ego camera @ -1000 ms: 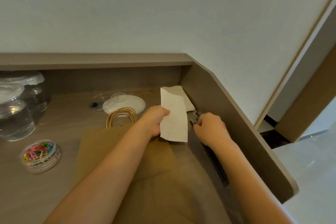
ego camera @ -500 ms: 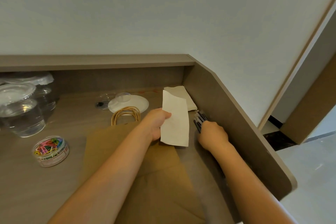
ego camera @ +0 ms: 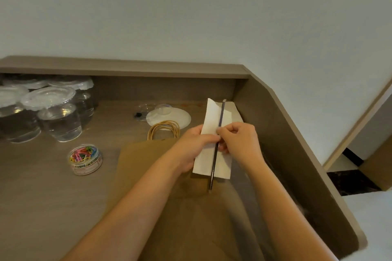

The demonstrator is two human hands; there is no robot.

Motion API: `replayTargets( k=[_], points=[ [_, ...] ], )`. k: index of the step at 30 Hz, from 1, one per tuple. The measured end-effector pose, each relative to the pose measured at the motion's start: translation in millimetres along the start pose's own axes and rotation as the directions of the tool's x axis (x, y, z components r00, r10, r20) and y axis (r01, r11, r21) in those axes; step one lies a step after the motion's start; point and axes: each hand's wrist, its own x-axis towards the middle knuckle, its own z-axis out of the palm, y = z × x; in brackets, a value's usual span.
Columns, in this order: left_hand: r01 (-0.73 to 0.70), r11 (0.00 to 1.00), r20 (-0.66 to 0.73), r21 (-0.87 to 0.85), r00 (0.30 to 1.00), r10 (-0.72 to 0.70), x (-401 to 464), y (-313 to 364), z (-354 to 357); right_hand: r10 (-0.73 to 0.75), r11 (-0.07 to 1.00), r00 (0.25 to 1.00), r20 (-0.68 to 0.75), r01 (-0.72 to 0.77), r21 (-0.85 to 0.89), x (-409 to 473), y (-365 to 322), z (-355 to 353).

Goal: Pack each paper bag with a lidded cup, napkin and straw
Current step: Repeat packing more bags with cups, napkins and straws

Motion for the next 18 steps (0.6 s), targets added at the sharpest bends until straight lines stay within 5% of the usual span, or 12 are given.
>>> replayTargets(
  k=[3,7,12,18],
  points=[
    [-0.108,0.991,-0.110,0.077,0.987,0.116,-13.9,-2.4,-13.5,-0.064,0.998,0.994,0.092,0.065,-0.014,-4.8,-14.7,12.5],
    [-0.176,0.984,-0.203,0.009,0.964,0.175,-49.0,-3.8,-40.3,-0.176,0.982,0.984,0.028,0.177,-0.063,-19.1,-35.8,41.4],
    [-0.259,0.963,-0.257,-0.076,0.938,0.232,-117.8,-5.4,-95.2,-0.161,0.955,0.949,0.273,0.080,0.285,-64.2,-76.9,88.2],
    [-0.299,0.953,-0.334,-0.051,0.904,0.265,-234.1,-26.3,-172.6,-0.318,0.908,0.882,0.348,0.178,0.380,-155.1,-124.7,173.3]
  ],
)
